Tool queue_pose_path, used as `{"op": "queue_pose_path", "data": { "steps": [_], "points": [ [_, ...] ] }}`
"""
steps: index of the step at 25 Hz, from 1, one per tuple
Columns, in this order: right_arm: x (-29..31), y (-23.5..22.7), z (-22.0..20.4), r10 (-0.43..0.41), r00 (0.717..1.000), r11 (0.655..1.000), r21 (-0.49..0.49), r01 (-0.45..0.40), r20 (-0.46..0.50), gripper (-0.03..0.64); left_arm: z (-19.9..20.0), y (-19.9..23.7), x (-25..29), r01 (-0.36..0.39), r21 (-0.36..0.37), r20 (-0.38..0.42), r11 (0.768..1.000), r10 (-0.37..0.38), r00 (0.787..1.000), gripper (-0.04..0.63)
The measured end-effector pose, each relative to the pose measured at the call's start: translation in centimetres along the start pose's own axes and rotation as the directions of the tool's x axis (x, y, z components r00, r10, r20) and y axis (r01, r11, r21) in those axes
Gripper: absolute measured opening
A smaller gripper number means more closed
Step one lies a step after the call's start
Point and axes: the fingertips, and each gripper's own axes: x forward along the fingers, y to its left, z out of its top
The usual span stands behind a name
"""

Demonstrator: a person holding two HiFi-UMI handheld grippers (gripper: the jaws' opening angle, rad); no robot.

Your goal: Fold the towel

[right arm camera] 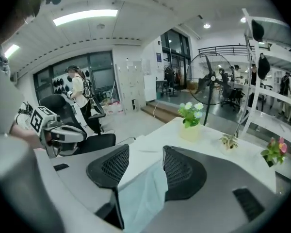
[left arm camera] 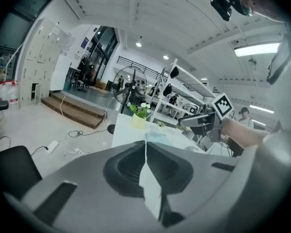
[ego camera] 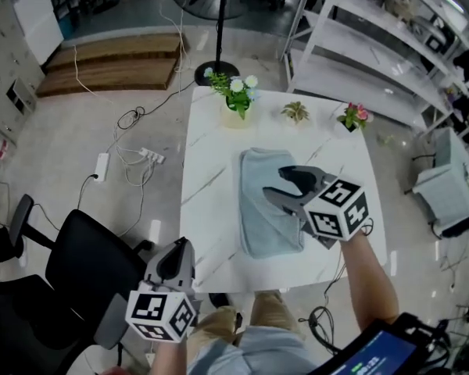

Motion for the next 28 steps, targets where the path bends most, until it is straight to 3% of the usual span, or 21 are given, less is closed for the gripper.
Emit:
{"op": "queue_pose_path", "data": {
  "steps": [3, 7, 12, 13, 14, 16, 19, 23, 28],
  "points": [
    [-2.3, -2.7, -3.9, -0.034, 0.998, 0.998, 0.054, 0.037, -0.057, 0.233, -0.4, -1.1, 0.6, 0.029, 0.010, -0.018, 1.000, -0.029, 0.999, 0.014],
    [-2.7, -3.4, -10.8, 0.009, 0.989, 0.987, 0.158, 0.015, -0.151, 0.252, -1.1, -2.2, 1.2, 0.057, 0.027, -0.056, 0.998, -0.056, 0.997, 0.014],
    [-2.0, -3.4, -14.5, 0.008, 0.988, 0.966, 0.255, 0.031, -0.151, 0.277, -1.9, -3.1, 1.7, 0.081, 0.046, -0.081, 0.996, -0.077, 0.994, 0.014],
    [-1.8, -3.7, -14.8, -0.017, 0.987, 0.967, 0.248, 0.057, -0.161, 0.243, -2.0, -3.2, 1.8, 0.084, 0.047, -0.083, 0.995, -0.080, 0.993, 0.014],
    [-1.7, -3.8, -14.9, -0.044, 0.985, 0.969, 0.233, 0.082, -0.165, 0.155, -2.0, -3.5, 1.8, 0.086, 0.049, -0.085, 0.995, -0.082, 0.993, 0.014],
    [-1.7, -3.3, -14.3, -0.070, 0.986, 0.975, 0.199, 0.099, -0.150, 0.058, -1.7, -3.9, 1.7, 0.088, 0.052, -0.089, 0.995, -0.083, 0.992, 0.014],
    [-1.7, -0.5, -12.1, -0.044, 0.992, 0.990, 0.127, 0.059, -0.117, 0.061, -1.3, -4.1, 1.5, 0.091, 0.055, -0.081, 0.994, -0.086, 0.993, 0.014],
    [-0.2, 4.0, -10.2, -0.025, 0.992, 0.999, -0.041, 0.020, -0.123, 0.064, -1.5, -3.8, 1.3, 0.092, 0.050, -0.065, 0.995, -0.088, 0.994, 0.014],
    [2.2, 8.3, -12.1, 0.028, 0.983, 0.983, -0.173, -0.060, -0.182, 0.063, -2.3, -3.5, 0.9, 0.085, 0.035, -0.067, 0.996, -0.082, 0.994, 0.014]
  ]
}}
